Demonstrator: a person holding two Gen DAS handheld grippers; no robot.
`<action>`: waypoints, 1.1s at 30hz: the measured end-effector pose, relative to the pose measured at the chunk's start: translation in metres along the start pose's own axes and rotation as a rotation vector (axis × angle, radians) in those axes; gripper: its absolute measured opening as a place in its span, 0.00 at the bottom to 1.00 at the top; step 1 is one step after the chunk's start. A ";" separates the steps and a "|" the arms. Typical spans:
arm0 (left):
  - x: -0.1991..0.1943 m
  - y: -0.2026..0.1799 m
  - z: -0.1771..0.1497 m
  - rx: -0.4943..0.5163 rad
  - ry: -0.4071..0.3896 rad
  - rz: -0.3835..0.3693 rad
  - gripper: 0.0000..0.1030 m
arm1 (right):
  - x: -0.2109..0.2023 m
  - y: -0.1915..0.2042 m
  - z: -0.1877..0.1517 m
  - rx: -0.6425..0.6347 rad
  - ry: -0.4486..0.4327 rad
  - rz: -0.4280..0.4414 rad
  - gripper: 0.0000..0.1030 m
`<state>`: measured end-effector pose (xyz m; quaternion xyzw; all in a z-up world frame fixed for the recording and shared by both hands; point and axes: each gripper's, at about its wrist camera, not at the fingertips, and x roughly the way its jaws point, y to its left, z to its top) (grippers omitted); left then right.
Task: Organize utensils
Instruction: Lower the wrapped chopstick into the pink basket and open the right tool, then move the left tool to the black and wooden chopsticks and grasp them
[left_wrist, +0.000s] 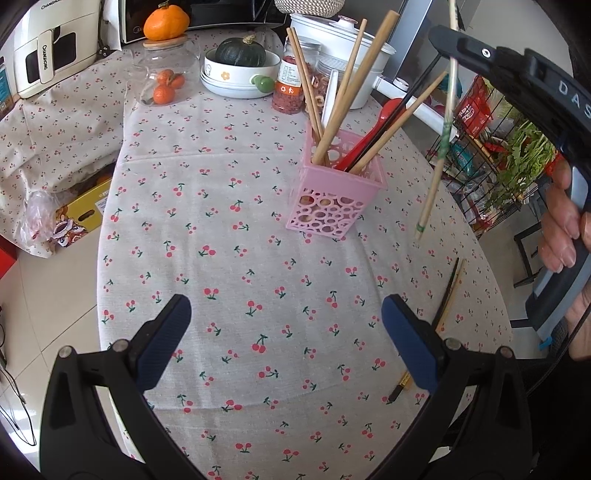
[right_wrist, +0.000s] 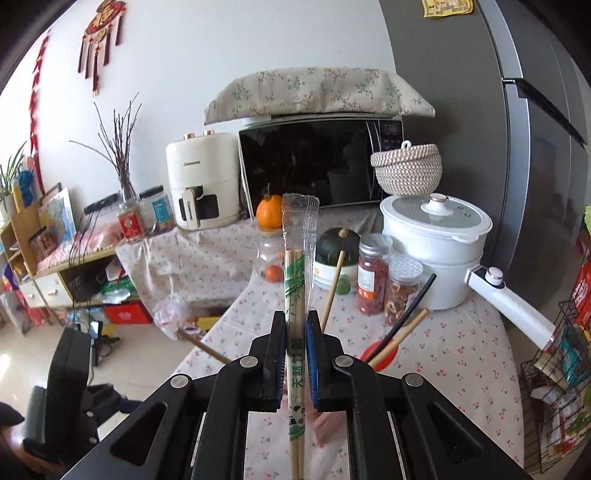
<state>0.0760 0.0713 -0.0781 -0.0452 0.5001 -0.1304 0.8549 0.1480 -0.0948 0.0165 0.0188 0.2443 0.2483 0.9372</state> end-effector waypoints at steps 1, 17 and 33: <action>0.000 0.001 0.000 -0.001 0.001 0.000 0.99 | 0.004 0.000 0.002 0.020 -0.032 -0.002 0.10; 0.003 0.010 0.003 -0.033 0.008 0.008 0.99 | 0.063 -0.009 -0.023 0.106 -0.178 -0.130 0.13; -0.005 -0.008 0.001 0.018 -0.021 0.022 0.99 | -0.006 -0.022 -0.018 0.070 -0.065 -0.172 0.68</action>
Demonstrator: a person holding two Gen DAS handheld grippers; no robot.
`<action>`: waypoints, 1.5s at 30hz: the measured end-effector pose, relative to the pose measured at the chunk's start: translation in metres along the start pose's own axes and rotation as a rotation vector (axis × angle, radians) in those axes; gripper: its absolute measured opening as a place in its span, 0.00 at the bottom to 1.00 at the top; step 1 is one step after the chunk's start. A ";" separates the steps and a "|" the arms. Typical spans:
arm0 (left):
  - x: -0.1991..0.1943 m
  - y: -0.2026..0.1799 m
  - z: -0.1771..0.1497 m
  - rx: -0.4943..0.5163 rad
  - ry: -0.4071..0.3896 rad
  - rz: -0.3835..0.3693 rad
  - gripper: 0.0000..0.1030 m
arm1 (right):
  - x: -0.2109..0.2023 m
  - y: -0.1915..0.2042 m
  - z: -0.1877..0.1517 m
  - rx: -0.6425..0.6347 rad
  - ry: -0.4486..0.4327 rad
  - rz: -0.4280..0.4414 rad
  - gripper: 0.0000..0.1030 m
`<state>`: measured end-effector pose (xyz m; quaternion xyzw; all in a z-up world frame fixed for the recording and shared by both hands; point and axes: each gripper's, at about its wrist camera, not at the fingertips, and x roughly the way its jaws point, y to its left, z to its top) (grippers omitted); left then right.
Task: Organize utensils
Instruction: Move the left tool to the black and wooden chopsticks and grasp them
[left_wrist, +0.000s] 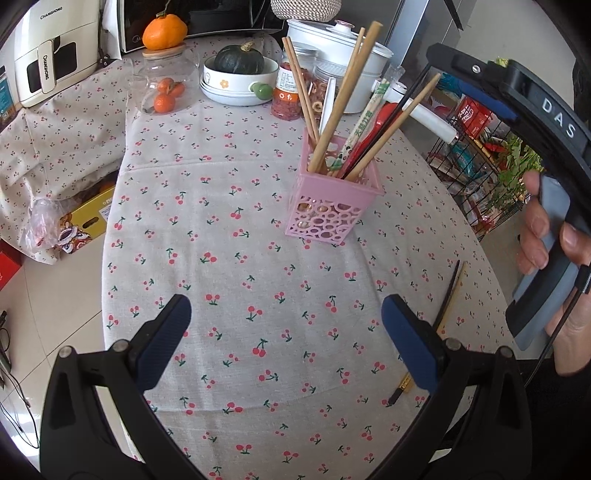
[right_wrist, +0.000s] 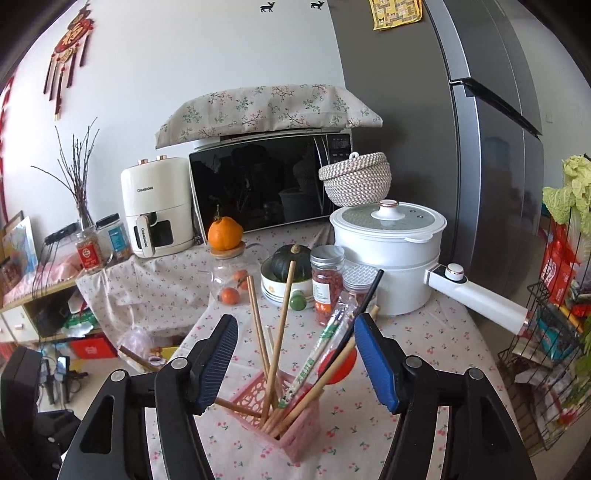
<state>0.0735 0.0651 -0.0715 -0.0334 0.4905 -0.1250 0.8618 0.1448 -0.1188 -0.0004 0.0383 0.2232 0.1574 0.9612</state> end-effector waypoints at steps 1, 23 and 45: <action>0.000 -0.001 -0.001 0.004 0.000 0.002 0.99 | -0.006 -0.003 -0.001 0.004 0.013 -0.008 0.71; 0.033 -0.060 -0.008 0.067 0.085 -0.030 0.99 | -0.048 -0.090 -0.079 0.193 0.466 -0.134 0.86; 0.137 -0.203 0.001 0.371 0.406 -0.306 0.23 | -0.056 -0.194 -0.134 0.288 0.761 -0.208 0.86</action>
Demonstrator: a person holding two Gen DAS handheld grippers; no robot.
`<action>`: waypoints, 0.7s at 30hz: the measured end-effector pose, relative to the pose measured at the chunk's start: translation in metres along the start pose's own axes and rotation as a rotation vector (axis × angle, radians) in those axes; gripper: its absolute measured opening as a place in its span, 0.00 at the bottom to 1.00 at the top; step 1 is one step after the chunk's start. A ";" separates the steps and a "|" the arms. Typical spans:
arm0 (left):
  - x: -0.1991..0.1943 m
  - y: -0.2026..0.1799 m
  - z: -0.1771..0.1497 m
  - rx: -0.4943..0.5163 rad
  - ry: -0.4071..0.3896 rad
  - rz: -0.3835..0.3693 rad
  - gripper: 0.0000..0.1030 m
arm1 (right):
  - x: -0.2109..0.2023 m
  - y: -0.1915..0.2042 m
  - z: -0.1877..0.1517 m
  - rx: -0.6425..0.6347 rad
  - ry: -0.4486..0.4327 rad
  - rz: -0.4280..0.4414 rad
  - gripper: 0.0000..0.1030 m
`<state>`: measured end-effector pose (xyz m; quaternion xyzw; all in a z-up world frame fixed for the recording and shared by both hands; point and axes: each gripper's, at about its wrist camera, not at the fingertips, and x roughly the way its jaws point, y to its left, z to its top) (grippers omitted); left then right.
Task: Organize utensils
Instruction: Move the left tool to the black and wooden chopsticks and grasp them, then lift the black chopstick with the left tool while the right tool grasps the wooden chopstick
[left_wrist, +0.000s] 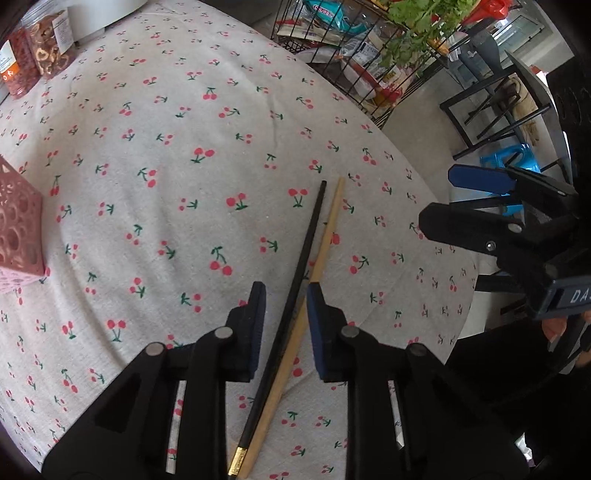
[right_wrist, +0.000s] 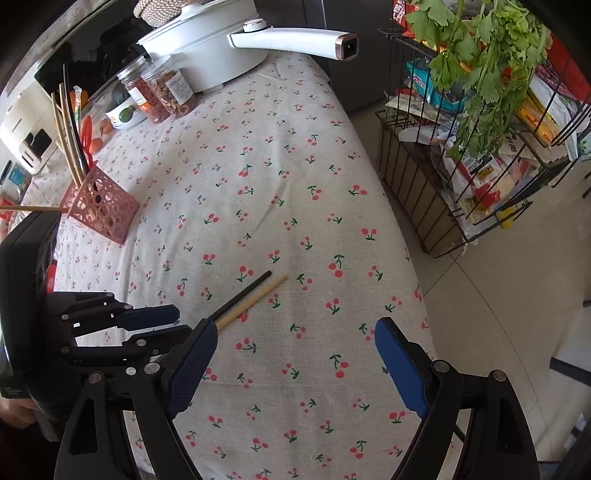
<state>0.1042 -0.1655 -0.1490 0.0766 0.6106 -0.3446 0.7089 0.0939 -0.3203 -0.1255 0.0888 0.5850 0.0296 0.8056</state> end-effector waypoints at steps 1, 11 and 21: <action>0.003 -0.001 0.001 0.003 0.008 0.005 0.20 | 0.000 -0.002 0.000 0.001 0.002 0.000 0.86; 0.005 -0.005 0.002 0.055 0.052 0.077 0.14 | -0.006 -0.016 0.000 0.024 -0.008 0.016 0.86; -0.011 0.005 -0.014 0.073 0.003 0.198 0.07 | 0.016 -0.008 0.002 0.040 0.060 0.040 0.86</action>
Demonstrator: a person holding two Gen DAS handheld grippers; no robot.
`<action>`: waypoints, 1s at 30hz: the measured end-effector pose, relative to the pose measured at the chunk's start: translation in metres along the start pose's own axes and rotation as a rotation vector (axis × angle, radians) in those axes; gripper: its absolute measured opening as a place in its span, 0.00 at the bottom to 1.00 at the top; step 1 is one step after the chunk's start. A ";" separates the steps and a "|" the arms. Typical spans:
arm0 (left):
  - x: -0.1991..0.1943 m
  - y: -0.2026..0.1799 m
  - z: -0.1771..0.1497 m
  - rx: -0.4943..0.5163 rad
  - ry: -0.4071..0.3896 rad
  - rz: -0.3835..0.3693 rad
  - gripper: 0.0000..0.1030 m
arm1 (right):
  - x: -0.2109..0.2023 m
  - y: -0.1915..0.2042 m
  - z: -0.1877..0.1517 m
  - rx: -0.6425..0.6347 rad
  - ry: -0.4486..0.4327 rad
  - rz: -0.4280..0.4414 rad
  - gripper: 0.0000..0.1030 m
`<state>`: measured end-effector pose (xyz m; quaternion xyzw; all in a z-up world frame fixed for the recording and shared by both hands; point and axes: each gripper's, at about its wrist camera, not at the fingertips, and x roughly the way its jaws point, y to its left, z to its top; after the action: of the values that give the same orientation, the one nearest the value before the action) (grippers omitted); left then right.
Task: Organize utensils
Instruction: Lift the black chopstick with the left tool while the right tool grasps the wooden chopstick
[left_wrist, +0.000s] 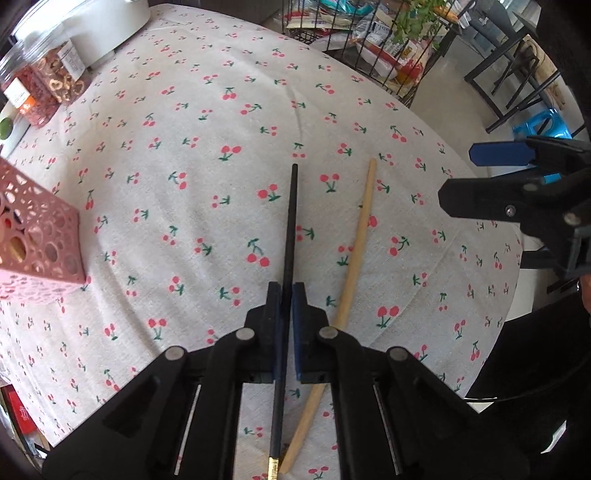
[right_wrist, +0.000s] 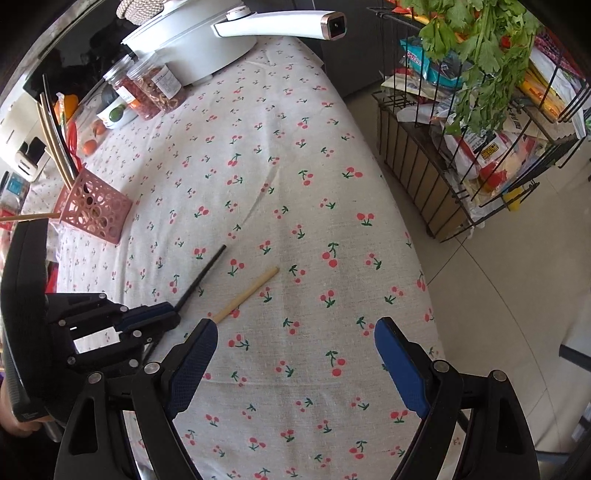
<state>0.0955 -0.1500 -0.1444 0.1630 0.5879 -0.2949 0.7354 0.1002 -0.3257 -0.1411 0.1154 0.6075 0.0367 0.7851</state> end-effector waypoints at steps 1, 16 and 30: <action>-0.006 0.007 -0.004 -0.019 -0.009 0.000 0.06 | 0.004 0.003 0.000 -0.002 0.011 0.006 0.86; -0.057 0.079 -0.073 -0.232 -0.160 -0.034 0.06 | 0.065 0.091 0.003 -0.108 0.045 -0.107 0.86; -0.078 0.101 -0.103 -0.301 -0.253 -0.025 0.06 | 0.071 0.142 0.021 -0.135 -0.036 -0.006 0.09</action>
<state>0.0683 0.0075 -0.1063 0.0055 0.5302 -0.2312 0.8157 0.1505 -0.1770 -0.1709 0.0610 0.5896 0.0732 0.8021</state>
